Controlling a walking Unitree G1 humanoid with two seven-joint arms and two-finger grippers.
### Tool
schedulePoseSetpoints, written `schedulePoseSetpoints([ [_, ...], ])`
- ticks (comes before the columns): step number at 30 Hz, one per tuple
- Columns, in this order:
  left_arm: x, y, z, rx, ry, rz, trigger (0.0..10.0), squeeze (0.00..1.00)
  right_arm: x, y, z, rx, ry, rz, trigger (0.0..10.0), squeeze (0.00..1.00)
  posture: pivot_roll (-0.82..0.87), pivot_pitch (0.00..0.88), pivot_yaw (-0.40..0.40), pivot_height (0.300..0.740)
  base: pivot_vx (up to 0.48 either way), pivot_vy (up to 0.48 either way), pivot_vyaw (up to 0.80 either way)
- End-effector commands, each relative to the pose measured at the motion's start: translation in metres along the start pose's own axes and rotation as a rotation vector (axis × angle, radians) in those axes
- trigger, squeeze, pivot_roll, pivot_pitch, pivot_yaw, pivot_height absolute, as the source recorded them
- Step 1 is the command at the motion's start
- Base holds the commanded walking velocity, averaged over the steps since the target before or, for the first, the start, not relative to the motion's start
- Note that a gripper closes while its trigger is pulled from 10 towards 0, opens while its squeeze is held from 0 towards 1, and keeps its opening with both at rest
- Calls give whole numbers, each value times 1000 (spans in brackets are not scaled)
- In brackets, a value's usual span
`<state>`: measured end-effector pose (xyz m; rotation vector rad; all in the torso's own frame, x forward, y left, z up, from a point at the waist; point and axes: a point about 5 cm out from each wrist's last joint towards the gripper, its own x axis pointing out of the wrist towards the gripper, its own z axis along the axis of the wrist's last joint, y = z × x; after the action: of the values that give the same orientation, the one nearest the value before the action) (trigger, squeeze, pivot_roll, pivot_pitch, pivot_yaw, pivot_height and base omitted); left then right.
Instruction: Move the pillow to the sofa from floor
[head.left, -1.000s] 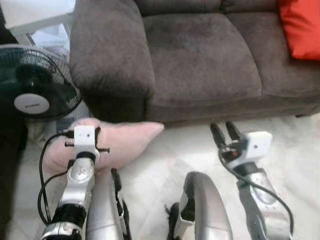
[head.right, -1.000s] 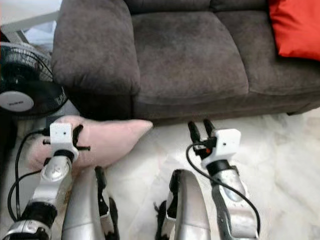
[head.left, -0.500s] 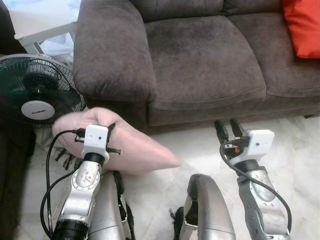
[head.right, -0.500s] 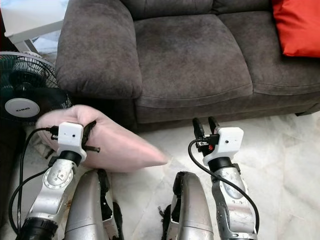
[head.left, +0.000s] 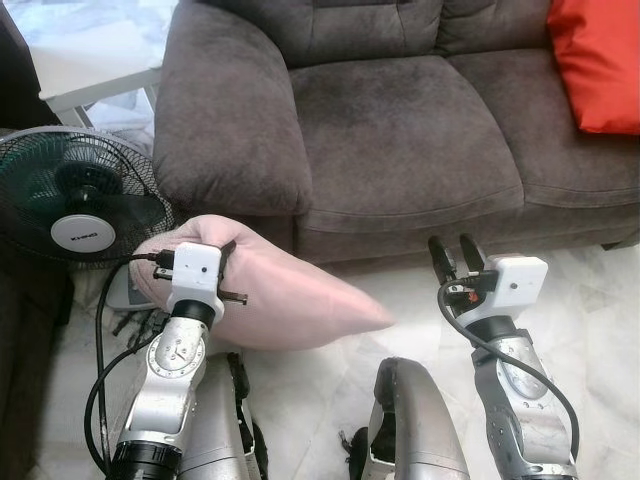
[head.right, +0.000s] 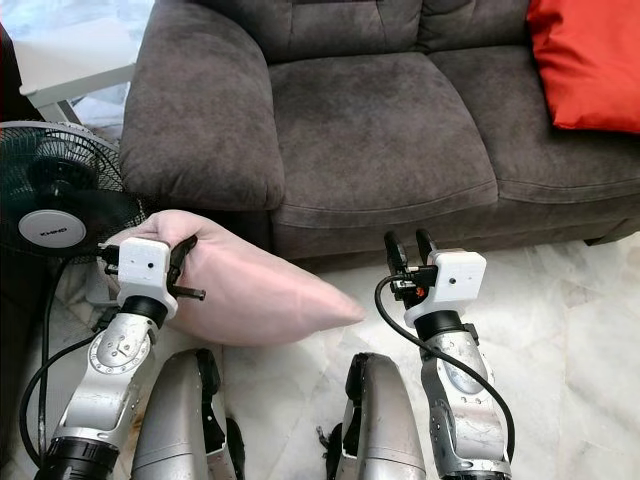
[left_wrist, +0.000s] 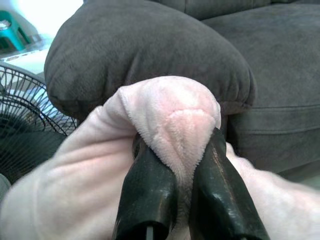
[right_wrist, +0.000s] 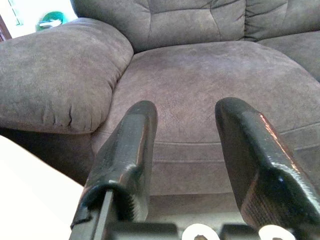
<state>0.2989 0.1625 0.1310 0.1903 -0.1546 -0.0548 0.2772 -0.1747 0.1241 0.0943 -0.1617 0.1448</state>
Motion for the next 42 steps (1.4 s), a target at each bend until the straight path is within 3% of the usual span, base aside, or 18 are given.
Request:
schedulePoseSetpoints([
  [1,3,1,21,2,-99,13,10000,0,-3,-6,-1,-3,1,-23,10000,0,102,89,-29,540,0,0,0],
  [7,3,1,22,1,-97,11,10000,0,-3,-6,-1,-4,0,-25,10000,0,100,88,-28,545,0,0,0],
  [38,5,-4,26,-2,-80,-29,10000,0,-3,-1,-8,11,9,-37,10000,0,116,95,-9,690,0,0,0],
  [42,5,-4,26,1,-74,-36,10000,0,-3,0,-9,12,11,-37,10000,0,117,100,-8,690,0,0,0],
])
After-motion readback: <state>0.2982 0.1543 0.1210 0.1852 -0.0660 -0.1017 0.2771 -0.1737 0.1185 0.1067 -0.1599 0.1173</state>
